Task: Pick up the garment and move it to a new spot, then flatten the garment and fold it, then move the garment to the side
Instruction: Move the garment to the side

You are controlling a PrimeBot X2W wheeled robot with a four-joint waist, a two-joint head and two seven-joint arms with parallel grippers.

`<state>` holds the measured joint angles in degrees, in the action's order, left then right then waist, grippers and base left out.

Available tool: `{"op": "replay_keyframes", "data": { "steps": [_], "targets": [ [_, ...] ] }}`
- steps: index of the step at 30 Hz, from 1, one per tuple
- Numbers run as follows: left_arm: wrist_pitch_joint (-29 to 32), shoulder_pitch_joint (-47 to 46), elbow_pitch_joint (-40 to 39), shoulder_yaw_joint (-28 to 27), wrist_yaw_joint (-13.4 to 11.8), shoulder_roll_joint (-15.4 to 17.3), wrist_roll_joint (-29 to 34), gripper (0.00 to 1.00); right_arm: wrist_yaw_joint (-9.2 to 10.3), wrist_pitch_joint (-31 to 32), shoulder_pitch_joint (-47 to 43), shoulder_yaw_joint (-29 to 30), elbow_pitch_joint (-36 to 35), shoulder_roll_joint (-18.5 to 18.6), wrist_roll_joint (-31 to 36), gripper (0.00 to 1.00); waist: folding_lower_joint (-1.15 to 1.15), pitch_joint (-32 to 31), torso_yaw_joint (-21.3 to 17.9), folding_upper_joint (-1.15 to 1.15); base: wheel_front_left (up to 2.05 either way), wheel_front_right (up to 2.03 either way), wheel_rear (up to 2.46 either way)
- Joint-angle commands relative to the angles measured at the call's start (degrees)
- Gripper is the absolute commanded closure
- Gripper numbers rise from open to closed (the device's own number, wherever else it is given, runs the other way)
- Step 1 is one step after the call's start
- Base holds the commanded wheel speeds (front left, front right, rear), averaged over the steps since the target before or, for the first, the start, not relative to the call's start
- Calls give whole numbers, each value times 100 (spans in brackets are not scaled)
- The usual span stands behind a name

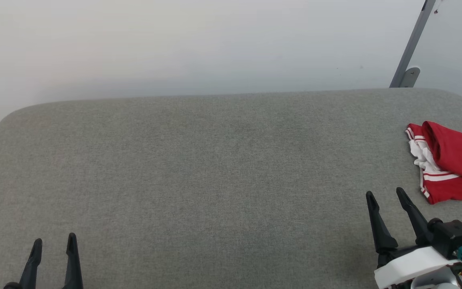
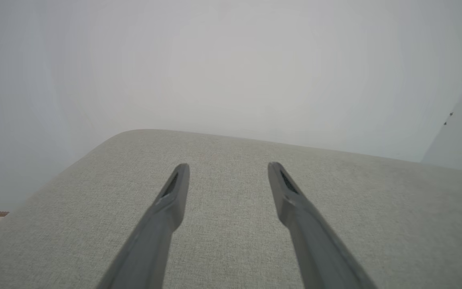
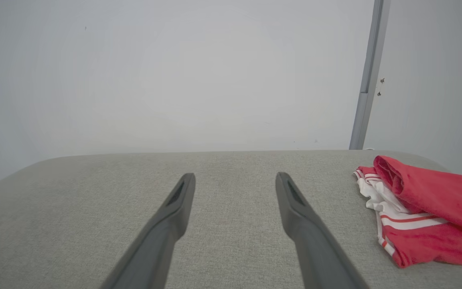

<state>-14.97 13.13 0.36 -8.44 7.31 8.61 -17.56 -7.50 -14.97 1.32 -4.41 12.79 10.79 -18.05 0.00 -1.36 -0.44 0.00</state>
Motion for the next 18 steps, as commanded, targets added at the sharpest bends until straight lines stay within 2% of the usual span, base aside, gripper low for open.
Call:
{"op": "replay_keyframes", "data": {
  "steps": [1, 18],
  "targets": [
    [-26, 29, 3, -1, 18, -21, 31, 0, 1, -18, -69, 9, -50, -33, 41, 0, 0, -1, 9, 0, 0, 0, 0],
    [-26, -26, 102, 197, 18, 14, 302, 0, 1, 14, -173, 48, -128, -98, 113, 0, 0, -21, 27, 0, 0, 0, 0]
  ]
}}
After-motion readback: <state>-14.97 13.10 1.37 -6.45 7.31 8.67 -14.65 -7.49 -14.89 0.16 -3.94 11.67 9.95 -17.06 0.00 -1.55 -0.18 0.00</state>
